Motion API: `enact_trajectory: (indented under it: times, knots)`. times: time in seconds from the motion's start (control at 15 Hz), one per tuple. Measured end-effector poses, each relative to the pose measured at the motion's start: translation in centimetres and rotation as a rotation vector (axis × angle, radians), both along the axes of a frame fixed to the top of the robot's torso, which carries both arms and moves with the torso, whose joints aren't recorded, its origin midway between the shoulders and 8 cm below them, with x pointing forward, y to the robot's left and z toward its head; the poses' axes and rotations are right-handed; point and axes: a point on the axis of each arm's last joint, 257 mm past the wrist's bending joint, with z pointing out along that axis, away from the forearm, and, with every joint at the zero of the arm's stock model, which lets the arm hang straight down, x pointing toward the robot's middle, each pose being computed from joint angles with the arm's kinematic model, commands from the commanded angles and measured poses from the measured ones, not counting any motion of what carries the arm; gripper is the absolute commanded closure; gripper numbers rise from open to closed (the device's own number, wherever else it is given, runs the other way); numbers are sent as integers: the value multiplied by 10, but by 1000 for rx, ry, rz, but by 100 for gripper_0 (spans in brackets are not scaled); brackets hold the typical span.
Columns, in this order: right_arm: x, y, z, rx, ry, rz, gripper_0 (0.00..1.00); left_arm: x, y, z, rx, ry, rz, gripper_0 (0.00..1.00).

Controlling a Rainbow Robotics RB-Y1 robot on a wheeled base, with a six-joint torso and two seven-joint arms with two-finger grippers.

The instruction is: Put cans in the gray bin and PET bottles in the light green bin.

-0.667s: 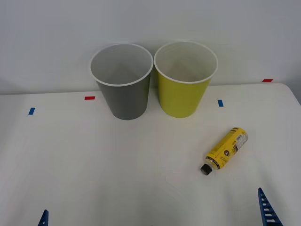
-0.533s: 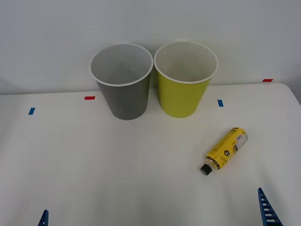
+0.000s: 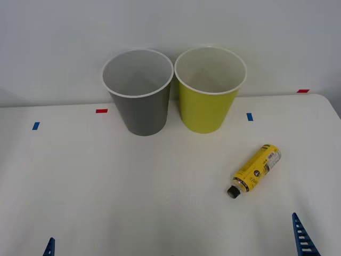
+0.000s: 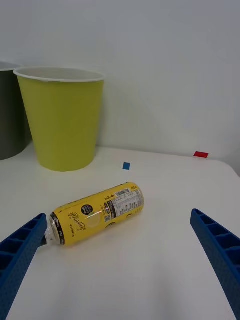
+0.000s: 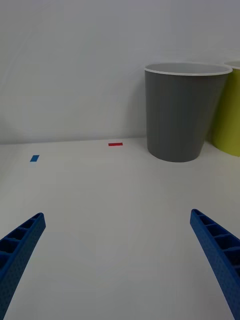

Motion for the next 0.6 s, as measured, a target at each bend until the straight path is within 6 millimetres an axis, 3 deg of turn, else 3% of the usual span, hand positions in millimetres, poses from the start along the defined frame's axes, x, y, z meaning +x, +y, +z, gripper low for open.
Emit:
enact_trajectory:
  times: [0.6]
  knots:
    - [0, 0, 0, 0, 0, 0, 0, 0, 0, 0, 0, 0, 0, 0]
